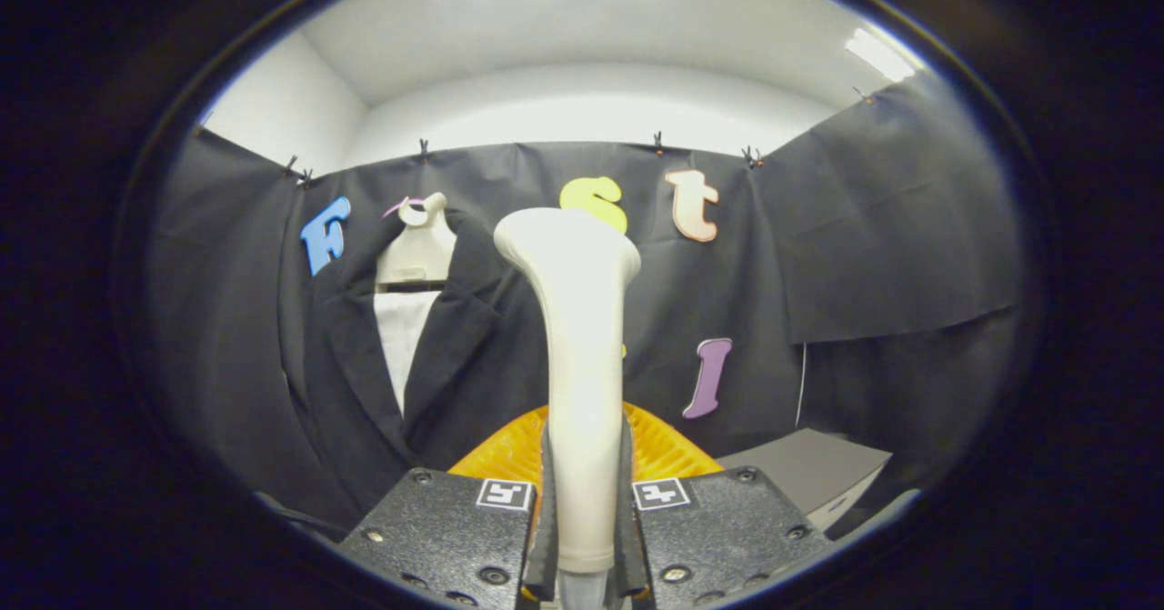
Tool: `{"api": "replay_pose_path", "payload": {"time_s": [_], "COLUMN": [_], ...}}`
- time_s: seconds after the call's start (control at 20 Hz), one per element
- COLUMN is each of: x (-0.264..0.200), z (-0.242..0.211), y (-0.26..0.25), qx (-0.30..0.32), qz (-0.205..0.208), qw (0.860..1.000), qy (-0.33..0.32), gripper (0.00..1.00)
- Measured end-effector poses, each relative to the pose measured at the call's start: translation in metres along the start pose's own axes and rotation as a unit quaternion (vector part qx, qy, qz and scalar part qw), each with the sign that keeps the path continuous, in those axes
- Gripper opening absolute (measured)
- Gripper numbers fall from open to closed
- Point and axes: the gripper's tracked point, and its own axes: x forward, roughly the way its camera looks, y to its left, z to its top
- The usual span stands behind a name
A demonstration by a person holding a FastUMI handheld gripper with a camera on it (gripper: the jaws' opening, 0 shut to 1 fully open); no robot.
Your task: Iron the clothes twice with a garment steamer, once on the left side and once on the right side.
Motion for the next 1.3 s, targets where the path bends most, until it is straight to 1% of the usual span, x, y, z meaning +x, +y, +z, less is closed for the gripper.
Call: {"api": "replay_pose_path", "payload": {"time_s": [0.2, 0.4, 0.6, 0.9, 1.3], "x": [0.016, 0.041, 0.05, 0.056, 0.039], "z": [0.022, 0.017, 0.002, -0.026, -0.075], "y": [0.021, 0.038, 0.045, 0.055, 0.063], "qx": [-0.016, -0.044, -0.061, -0.084, -0.104], "qz": [-0.009, -0.021, -0.03, -0.031, -0.029], "qw": [0.999, 0.998, 0.997, 0.996, 0.994], "qy": [-0.035, -0.045, -0.036, -0.012, 0.025], "gripper": [0.27, 0.27, 0.27, 0.28, 0.27]}}
